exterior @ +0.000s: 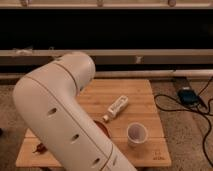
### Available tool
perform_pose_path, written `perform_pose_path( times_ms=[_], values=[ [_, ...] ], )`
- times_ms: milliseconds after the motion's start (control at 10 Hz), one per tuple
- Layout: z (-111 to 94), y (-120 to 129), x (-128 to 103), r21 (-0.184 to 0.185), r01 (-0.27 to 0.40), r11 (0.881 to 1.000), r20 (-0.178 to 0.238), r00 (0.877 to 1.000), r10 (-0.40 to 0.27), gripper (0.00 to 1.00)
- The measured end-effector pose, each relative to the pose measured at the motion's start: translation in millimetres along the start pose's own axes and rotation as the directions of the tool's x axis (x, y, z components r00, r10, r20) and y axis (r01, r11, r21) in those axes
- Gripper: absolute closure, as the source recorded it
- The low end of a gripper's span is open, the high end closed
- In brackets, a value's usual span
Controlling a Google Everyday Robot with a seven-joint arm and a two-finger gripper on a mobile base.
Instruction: Drag the pepper across the table
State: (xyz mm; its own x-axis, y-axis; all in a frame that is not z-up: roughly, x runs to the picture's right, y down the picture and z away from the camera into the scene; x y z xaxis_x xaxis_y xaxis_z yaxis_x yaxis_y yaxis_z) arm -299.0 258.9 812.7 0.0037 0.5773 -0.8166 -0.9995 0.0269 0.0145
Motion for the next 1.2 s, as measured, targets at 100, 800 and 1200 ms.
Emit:
perform_pose_path(
  times_ms=[100, 800, 1200],
  values=[
    [-0.9, -3.2, 0.6, -0.005, -0.011, 1.000, -0.009, 1.000, 0.011, 0.25],
    [-14.8, -37.9, 7.6, -0.036, -0.082, 0.996, -0.101, 0.992, 0.078, 0.25],
    [-12.3, -31.0, 21.4, -0.063, -0.086, 0.994, -0.148, 0.986, 0.076, 0.25]
  ],
)
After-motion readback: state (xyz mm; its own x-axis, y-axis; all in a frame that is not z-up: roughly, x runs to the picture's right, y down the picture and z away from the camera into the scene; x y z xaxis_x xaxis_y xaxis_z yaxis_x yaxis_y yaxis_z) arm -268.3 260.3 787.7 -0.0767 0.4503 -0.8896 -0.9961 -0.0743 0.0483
